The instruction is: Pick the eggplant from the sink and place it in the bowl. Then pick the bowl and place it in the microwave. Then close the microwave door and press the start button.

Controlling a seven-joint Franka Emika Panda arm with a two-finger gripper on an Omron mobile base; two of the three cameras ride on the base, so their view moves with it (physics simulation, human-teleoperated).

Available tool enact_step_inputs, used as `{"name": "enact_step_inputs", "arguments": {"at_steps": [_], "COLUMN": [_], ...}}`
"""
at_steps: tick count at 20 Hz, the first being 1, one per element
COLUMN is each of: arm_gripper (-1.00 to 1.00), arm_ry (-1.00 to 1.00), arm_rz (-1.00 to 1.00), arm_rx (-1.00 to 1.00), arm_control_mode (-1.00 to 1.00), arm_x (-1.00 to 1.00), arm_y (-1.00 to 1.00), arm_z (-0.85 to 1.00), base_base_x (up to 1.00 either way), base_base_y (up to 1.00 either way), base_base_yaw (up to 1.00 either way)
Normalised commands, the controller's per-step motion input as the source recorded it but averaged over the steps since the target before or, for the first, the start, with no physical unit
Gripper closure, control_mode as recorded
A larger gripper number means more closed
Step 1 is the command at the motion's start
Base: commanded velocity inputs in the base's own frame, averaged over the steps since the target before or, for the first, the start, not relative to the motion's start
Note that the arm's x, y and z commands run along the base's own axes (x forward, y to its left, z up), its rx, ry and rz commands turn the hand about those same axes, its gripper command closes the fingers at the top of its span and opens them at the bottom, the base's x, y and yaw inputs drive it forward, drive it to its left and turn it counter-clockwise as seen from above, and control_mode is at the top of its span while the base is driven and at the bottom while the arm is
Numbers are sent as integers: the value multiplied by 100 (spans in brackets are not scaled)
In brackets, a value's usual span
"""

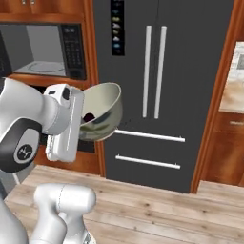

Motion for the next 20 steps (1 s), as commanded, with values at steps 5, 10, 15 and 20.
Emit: {"name": "enact_step_inputs", "arguments": {"at_steps": [5,10,15,20], "arm_gripper": [100,100,100,100], "arm_ry": [0,0,0,0], "arm_rz": [0,0,0,0], "arm_rx": [0,0,0,0], "arm_control_mode": [100,100,100,100], "arm_x": [0,0,0,0], "arm_y": [0,0,0,0], "arm_z": [0,0,0,0], "base_base_x": [96,44,18,64], "base_base_y": [90,100,80,45], "base_base_yaw": [-1,-9,-11,-10]}}
